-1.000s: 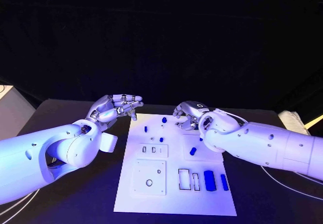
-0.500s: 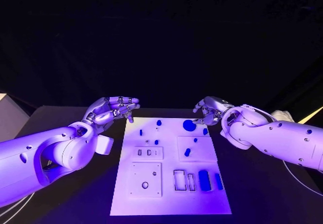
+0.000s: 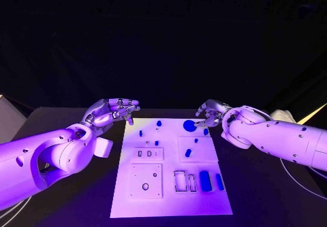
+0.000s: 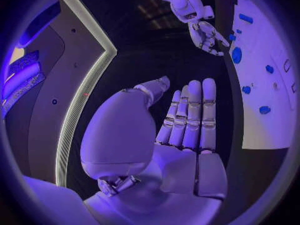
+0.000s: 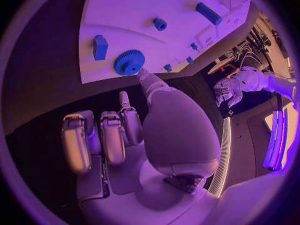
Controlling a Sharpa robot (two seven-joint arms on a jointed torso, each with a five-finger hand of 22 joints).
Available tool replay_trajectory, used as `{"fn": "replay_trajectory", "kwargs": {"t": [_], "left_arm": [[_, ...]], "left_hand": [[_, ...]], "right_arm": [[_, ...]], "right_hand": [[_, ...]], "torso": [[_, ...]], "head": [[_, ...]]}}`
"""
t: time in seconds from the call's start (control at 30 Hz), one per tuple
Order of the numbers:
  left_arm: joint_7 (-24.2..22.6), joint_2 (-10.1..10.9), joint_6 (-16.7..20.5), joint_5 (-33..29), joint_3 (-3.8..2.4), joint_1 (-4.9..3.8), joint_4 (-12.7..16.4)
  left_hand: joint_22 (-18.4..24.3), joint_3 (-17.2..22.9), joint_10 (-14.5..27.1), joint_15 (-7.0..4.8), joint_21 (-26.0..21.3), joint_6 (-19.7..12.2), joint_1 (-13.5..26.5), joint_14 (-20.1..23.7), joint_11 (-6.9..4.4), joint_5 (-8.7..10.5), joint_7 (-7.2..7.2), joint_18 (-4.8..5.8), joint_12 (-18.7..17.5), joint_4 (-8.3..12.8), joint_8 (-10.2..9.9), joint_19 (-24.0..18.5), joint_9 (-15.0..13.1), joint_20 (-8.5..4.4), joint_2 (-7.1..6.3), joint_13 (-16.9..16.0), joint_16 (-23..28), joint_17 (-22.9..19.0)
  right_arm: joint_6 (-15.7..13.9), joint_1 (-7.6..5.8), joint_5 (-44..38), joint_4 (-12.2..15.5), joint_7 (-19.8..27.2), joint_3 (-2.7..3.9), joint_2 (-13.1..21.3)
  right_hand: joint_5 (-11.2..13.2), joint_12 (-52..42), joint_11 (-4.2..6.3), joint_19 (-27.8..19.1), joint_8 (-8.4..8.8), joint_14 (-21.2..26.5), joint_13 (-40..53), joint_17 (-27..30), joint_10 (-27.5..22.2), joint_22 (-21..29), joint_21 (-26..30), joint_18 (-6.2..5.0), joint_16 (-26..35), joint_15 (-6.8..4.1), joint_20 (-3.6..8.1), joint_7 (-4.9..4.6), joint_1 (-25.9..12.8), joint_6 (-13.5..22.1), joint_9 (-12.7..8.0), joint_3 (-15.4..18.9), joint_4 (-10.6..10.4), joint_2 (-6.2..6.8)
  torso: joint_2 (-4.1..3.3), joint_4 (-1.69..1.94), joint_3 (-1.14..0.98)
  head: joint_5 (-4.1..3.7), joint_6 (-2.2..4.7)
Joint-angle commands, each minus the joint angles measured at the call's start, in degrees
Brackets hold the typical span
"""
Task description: Assemble the parts on the task board
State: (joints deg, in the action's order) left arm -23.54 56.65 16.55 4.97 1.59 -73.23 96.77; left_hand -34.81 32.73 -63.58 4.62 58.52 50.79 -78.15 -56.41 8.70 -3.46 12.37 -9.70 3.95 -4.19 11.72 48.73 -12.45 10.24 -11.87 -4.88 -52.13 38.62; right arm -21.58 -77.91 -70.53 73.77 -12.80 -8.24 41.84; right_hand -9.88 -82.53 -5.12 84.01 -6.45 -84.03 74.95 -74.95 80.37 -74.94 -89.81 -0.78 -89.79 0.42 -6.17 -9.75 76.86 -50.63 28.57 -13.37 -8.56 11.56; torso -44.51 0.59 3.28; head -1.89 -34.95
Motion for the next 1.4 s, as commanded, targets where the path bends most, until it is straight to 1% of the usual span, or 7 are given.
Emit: {"fn": "replay_trajectory", "kwargs": {"t": [0.03,0.27,0.43,0.77,0.9,1.1,1.4], "left_arm": [[0.1,-0.1,-1.0,0.7,-0.02,-0.01,0.0],[0.3,-0.1,-0.9,1.0,-0.01,-0.01,-0.1],[0.4,-0.1,-0.9,1.0,-0.01,-0.01,-0.2],[0.5,-0.3,-1.0,1.1,-0.01,-0.01,-0.3],[0.6,-0.3,-1.1,1.1,-0.01,-0.02,-0.3],[0.7,-0.3,-1.2,1.1,-0.01,-0.02,-0.3],[1.0,-0.3,-1.7,1.0,-0.01,-0.02,-0.4]], "left_hand": [[-0.1,0.0,0.3,0.0,0.4,-0.4,0.5,0.6,-0.07,-0.07,0.09,-0.81,0.2,-0.3,-0.3,-0.4,-0.1,-0.09,0.16,-0.1,0.3,-0.1],[-0.1,0.0,0.3,0.0,0.4,-0.4,0.5,0.6,-0.08,-0.08,0.08,-0.81,0.3,-0.3,-0.3,-0.5,-0.1,-0.08,0.17,-0.1,0.3,-0.1],[-0.1,0.0,0.3,0.0,0.4,-0.4,0.5,0.6,-0.08,-0.08,0.08,-0.81,0.3,-0.3,-0.3,-0.5,-0.1,-0.08,0.17,-0.1,0.3,-0.1],[-0.1,0.0,0.3,0.0,0.4,-0.4,0.5,0.6,-0.08,-0.08,0.08,-0.81,0.3,-0.3,-0.3,-0.5,-0.1,-0.08,0.17,-0.1,0.3,-0.1],[-0.1,0.0,0.3,0.0,0.4,-0.4,0.5,0.6,-0.08,-0.08,0.08,-0.81,0.3,-0.3,-0.3,-0.5,-0.1,-0.08,0.17,-0.1,0.3,-0.1],[-0.1,0.0,0.3,-0.01,0.5,-0.4,0.6,0.6,-0.09,-0.09,0.05,-0.82,0.3,-0.3,-0.3,-0.5,-0.1,-0.06,0.18,-0.1,0.3,-0.2],[-0.1,-0.1,0.3,0.0,0.5,-0.4,0.8,0.6,-0.08,-0.09,0.05,-0.83,0.4,-0.5,-0.2,-0.6,-0.2,-0.04,0.34,-0.1,0.3,-0.2]], "right_arm": [[1.6,0.4,0.7,-0.2,-0.1,0.02,-0.6],[1.5,1.13,0.3,-1.2,-0.1,0.01,-2.0],[1.1,1.36,-0.1,-1.8,-0.3,0.01,-2.8],[1.0,1.46,0.8,-3.3,-0.3,-0.01,-4.0],[1.1,1.51,1.0,-3.8,-0.3,-0.05,-4.4],[1.2,1.56,0.6,-4.7,-0.4,-0.09,-4.9],[2.7,1.88,0.1,-6.2,0.3,-0.18,-5.2]], "right_hand": [[-0.4,-0.5,0.01,6.0,-0.29,-6.0,5.8,-15.0,0.5,-15.1,-0.2,0.78,-0.2,0.35,-0.4,-0.08,0.6,-0.1,0.1,0.2,-0.2,-0.11],[-0.6,-0.5,0.01,6.0,-0.34,-6.0,5.9,-15.0,0.5,-15.1,-0.2,0.78,-0.2,0.37,-0.43,-0.07,0.7,-0.1,0.1,0.3,-0.4,-0.17],[-1.0,-0.5,-0.01,6.0,-0.33,-6.0,6.0,-15.0,0.4,-15.1,-0.2,0.78,-0.2,0.39,-0.46,-0.1,1.0,-0.1,0.1,0.2,-0.5,-0.27],[-1.2,-0.5,0.0,6.0,-0.41,-6.0,6.0,-15.0,0.4,-15.1,-0.2,0.78,-0.2,0.4,-0.49,-0.09,1.3,-0.2,0.2,0.0,-0.6,-0.5],[-1.2,-0.4,0.0,6.0,-0.44,-6.0,5.9,-15.0,0.3,-15.1,-0.2,0.78,-0.2,0.4,-0.5,-0.09,1.4,-0.2,0.2,-0.1,-0.6,-0.62],[-1.2,-0.4,-0.02,6.0,-0.45,-6.0,5.9,-15.0,0.2,-15.1,-0.2,0.78,-0.2,0.43,-0.53,-0.12,2.2,-0.2,0.2,-0.9,-0.5,-1.08],[-1.4,-0.5,-0.02,6.0,-0.51,-6.0,6.1,-15.0,0.4,-15.1,-0.2,0.78,-0.2,0.45,-0.57,-0.12,3.0,-0.3,0.2,-1.7,-0.2,-0.86]], "torso": [[-0.15,0.18,0.03],[-0.52,0.33,-0.07],[-0.47,0.42,-0.09],[-0.48,0.37,-0.13],[-0.49,0.31,-0.08],[-0.47,0.4,-0.09],[-0.49,0.36,-0.08]], "head": [[0.15,-0.39],[0.35,-0.24],[0.43,-0.56],[0.68,-0.7],[0.8,-0.78],[0.84,-0.85],[0.87,-0.93]]}}
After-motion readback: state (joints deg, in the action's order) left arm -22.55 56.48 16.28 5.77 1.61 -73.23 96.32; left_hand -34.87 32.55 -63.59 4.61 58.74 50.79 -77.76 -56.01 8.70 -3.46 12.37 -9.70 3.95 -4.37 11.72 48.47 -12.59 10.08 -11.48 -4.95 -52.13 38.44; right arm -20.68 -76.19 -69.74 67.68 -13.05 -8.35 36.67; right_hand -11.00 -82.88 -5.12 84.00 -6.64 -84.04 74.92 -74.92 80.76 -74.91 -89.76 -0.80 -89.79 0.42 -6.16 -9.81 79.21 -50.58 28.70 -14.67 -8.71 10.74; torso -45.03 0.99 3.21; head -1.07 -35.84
